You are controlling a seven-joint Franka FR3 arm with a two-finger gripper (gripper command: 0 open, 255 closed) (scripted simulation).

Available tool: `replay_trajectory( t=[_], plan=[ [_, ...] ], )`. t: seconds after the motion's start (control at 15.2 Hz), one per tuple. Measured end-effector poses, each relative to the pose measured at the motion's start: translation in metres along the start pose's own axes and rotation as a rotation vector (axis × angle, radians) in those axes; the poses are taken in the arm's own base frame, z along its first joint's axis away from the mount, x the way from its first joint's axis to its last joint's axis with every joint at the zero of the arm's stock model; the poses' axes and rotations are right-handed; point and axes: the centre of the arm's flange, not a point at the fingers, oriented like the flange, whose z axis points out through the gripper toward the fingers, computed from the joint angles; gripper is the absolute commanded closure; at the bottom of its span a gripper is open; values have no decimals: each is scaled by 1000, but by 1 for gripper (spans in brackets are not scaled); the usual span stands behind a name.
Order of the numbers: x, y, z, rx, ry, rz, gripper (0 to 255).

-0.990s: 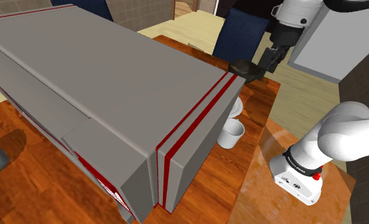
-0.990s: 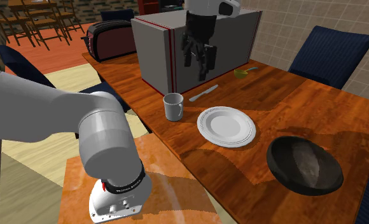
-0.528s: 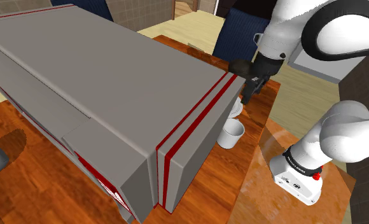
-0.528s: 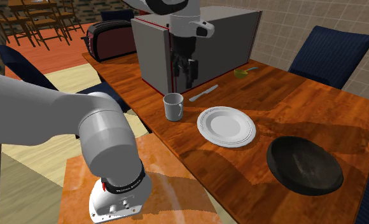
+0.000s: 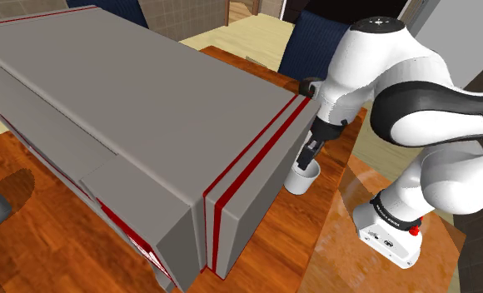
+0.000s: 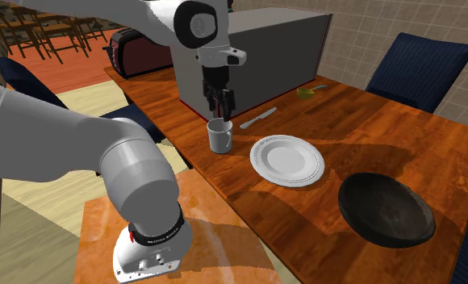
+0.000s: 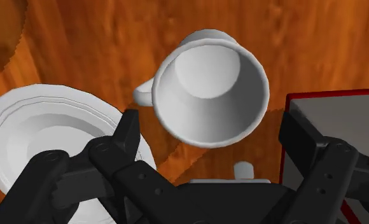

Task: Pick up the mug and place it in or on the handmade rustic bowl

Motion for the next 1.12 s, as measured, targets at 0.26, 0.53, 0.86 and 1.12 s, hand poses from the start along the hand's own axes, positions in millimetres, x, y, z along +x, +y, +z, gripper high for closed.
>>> replay_trajectory(
  t=[0.26,0.53,0.86,1.12],
  plan=[
    [-2,-32,17,38,35,-5,0],
    [-4,-37,30,43,57,-8,0],
    [-1,-40,59,36,33,-3,0],
    [-1,-40,60,33,23,-4,255]
  ],
)
